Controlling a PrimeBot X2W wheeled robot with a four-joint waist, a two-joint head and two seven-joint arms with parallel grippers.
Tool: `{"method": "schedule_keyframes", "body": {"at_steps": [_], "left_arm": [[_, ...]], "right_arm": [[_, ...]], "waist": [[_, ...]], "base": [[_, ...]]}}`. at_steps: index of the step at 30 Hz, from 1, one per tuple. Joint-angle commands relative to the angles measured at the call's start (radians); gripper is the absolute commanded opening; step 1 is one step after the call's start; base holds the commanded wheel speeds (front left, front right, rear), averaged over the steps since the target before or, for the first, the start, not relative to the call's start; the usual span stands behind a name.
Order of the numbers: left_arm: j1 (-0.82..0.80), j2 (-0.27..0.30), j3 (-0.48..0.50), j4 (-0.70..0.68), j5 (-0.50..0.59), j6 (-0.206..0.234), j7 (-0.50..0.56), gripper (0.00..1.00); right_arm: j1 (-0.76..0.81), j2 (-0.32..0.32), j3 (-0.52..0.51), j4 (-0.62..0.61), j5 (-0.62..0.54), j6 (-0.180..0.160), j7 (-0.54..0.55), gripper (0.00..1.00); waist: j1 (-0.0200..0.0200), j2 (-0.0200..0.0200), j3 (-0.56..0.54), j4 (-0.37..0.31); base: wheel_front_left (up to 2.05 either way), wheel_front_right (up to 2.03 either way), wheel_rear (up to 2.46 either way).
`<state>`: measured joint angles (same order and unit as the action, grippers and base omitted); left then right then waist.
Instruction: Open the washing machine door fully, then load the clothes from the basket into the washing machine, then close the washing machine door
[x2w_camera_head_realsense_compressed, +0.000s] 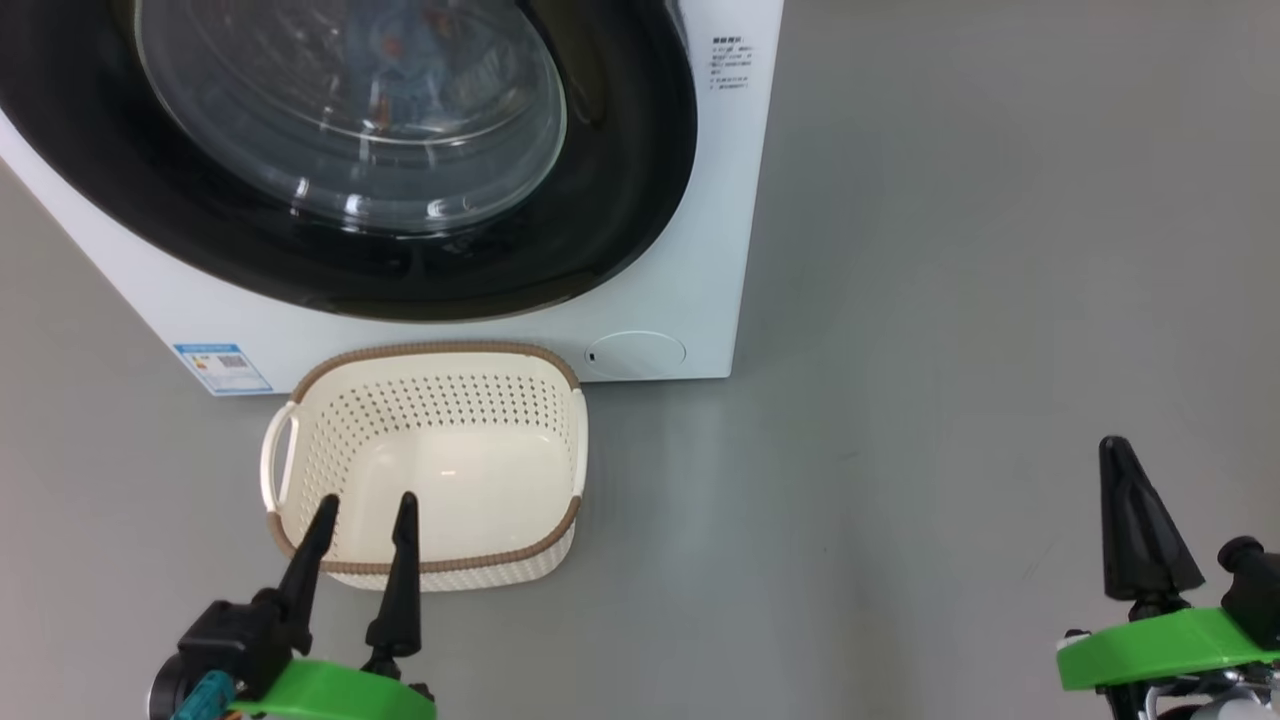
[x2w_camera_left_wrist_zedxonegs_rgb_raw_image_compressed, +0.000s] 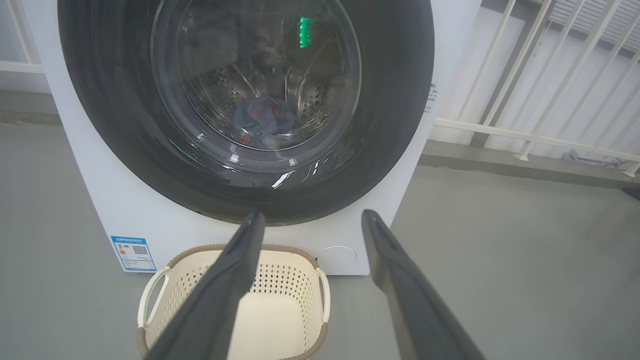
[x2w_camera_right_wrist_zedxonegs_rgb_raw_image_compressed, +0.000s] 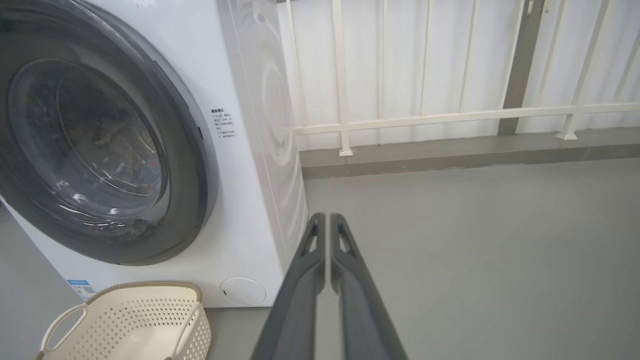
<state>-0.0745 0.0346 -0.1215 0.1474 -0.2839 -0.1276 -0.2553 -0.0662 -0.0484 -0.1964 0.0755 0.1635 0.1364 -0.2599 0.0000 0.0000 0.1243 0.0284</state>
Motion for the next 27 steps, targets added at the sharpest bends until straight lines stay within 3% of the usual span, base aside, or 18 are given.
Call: {"method": "schedule_keyframes", "body": {"at_steps": [1,12,27], "left_arm": [[0.003,0.016,0.042,-0.02,0.001,0.008,-0.006,1.0],[0.019,0.016,0.065,-0.031,-0.046,0.038,-0.006,1.0],[0.014,0.016,0.06,0.002,-0.038,0.032,-0.006,1.0]], "right_arm": [[0.007,-0.002,0.027,-0.017,0.018,-0.006,-0.002,1.0],[0.024,-0.002,0.045,-0.012,0.007,-0.006,-0.002,1.0],[0.018,-0.002,0.051,-0.014,-0.016,-0.006,-0.002,1.0]], "waist": [[0.0,0.0,-0.015,-0.007],[0.0,0.0,-0.035,-0.007],[0.0,0.0,-0.038,-0.002]], "base": [[0.0,0.0,0.0],[0.0,0.0,0.0],[0.0,0.0,0.0]]}}
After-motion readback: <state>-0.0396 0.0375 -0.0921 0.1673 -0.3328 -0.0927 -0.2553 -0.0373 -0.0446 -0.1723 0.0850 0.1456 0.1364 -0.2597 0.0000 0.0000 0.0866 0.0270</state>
